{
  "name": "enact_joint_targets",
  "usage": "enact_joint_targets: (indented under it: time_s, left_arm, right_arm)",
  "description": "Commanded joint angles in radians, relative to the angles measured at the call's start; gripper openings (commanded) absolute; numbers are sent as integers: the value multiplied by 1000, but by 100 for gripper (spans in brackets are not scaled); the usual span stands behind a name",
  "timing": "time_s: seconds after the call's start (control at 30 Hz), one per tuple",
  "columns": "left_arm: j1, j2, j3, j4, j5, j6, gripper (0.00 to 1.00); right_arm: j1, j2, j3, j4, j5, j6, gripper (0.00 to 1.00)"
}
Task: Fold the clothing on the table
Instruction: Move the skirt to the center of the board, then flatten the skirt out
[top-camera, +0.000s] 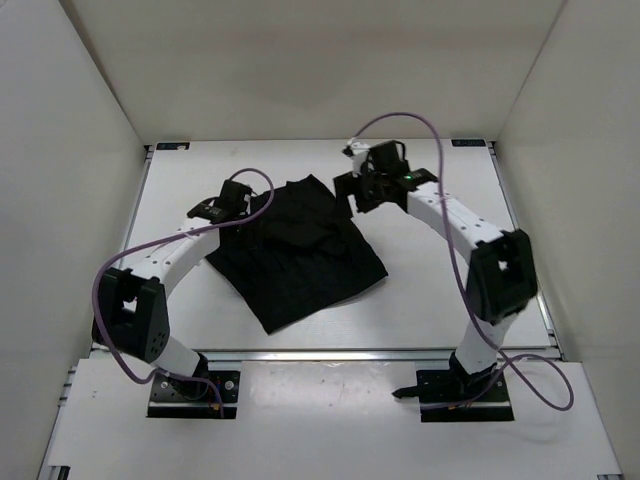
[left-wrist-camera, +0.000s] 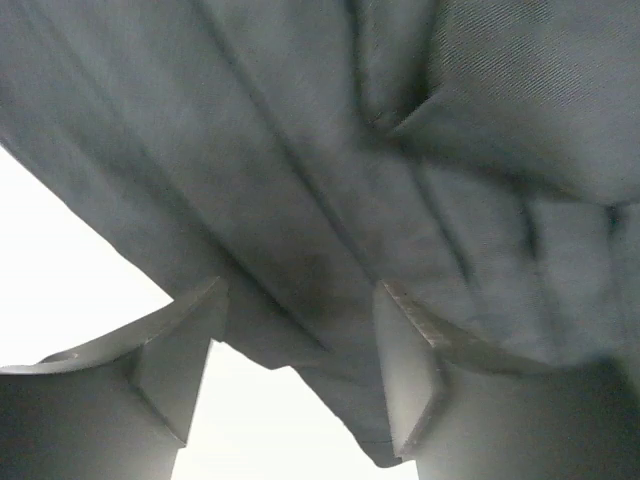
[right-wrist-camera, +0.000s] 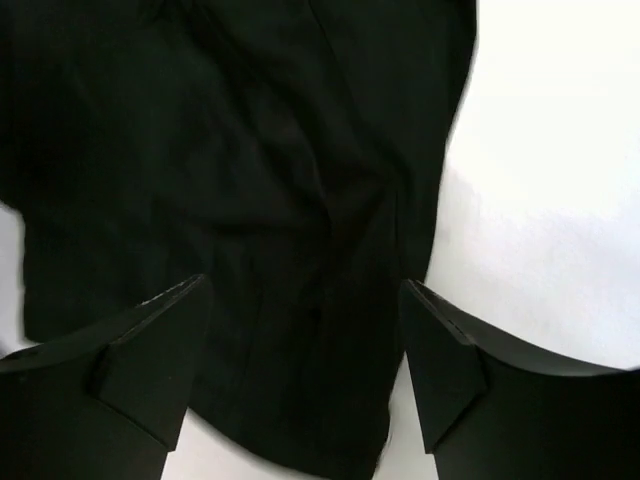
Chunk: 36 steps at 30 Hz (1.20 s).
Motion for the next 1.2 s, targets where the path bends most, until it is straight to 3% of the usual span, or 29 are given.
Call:
enact_joint_targets:
  time_s: [0.0, 0.07, 0.1, 0.13, 0.17, 0.4, 0.5, 0.57, 0.6, 0.63, 0.9, 1.1, 1.13, 1.17]
  left_arm:
    - [14, -57, -55, 29, 27, -59, 68]
    - [8, -36, -73, 25, 38, -61, 40]
    - [5, -18, -70, 16, 35, -59, 18]
    - [4, -8, -67, 0, 29, -61, 3]
    - [3, 4, -58, -15, 24, -61, 0]
    - [27, 55, -106, 40, 27, -67, 0]
    - [15, 64, -110, 56, 37, -68, 0]
    - [11, 71, -128, 66, 38, -71, 0]
    - [17, 71, -135, 78, 41, -74, 0]
    - [21, 70, -148, 82, 52, -71, 0]
    - [20, 113, -162, 129, 107, -93, 0]
    - [1, 157, -159, 151, 136, -96, 0]
    - [-2, 162, -164, 151, 132, -93, 0]
    - [-3, 165, -161, 146, 138, -91, 0]
  right_arm:
    - [85, 127, 157, 19, 96, -127, 73]
    - [121, 227, 225, 25, 101, -164, 74]
    - [136, 250, 243, 30, 94, -168, 74]
    - [139, 297, 277, 22, 90, -161, 74]
    - [142, 325, 303, 21, 71, -150, 74]
    - [187, 433, 313, 79, 66, -102, 70]
    - [196, 454, 313, 74, 128, -115, 48]
    - [179, 459, 305, 82, 144, -106, 20]
    - [176, 459, 311, 81, 141, -95, 14]
    - [172, 462, 316, 76, 156, -89, 2]
    - [90, 444, 523, 10, 219, -84, 1]
    - [-38, 402, 521, 21, 405, -113, 0]
    - [-60, 414, 526, 12, 409, -98, 1]
    - [-103, 451, 529, -4, 394, -93, 12]
